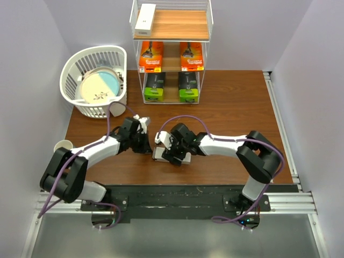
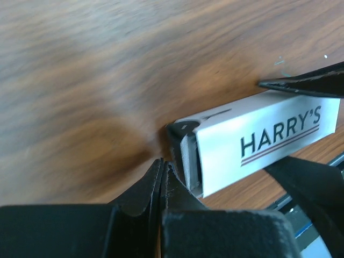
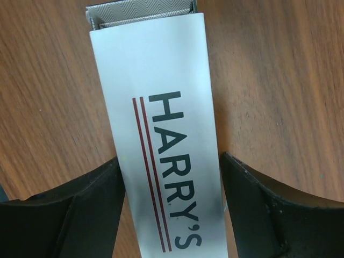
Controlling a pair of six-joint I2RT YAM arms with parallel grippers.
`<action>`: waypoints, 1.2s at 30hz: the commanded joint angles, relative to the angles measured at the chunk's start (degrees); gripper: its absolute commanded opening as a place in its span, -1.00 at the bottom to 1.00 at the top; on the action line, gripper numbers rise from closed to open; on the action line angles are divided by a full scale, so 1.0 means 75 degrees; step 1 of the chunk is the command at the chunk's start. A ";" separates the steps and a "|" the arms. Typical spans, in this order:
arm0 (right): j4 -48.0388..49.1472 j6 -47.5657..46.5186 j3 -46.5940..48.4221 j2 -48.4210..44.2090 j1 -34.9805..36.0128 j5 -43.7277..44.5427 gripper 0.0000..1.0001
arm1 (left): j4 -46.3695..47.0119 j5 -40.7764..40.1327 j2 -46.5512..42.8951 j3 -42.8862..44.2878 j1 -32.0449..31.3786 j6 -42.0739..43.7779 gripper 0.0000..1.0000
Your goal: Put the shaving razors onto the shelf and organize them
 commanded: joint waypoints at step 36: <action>-0.0332 -0.0033 -0.0746 -0.1310 -0.0600 0.0536 0.69 | 0.3122 0.2192 -0.0205 -0.0859 0.0534 -0.0932 0.43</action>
